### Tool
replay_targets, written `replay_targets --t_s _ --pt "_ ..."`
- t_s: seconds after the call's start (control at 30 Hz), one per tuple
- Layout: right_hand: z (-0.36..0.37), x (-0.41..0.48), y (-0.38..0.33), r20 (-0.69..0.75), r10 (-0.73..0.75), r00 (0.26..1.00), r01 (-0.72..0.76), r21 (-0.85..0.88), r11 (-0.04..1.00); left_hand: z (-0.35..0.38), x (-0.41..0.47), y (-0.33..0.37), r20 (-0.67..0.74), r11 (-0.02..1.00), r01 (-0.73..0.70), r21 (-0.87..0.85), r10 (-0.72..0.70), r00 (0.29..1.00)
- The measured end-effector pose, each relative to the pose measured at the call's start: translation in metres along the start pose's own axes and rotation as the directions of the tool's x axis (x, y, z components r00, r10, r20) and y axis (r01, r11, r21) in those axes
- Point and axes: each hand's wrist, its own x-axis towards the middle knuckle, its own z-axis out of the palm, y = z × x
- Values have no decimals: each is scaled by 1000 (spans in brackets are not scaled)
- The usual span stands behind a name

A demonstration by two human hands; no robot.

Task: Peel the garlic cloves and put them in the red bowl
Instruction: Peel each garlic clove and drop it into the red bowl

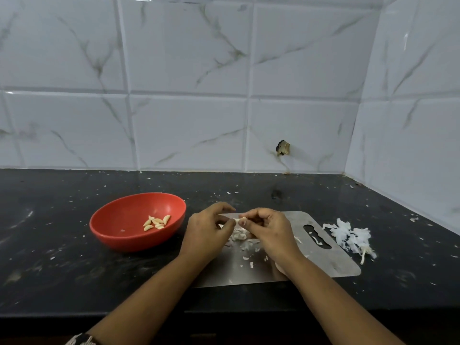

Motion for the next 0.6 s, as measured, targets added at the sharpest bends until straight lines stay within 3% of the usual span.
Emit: replay_targets --t_s 0.13,0.37,0.6 --pt "-1 2 0 -32 -17 999 16 -25 1000 1 -1 1 54 998 -40 -58 43 998" --pt "-2 4 2 -31 10 999 -10 20 1000 0 3 0 -5 998 -19 -65 19 1000" --pt "0 3 4 -53 -24 998 17 -132 991 4 2 -4 -45 996 -85 -2 85 995"
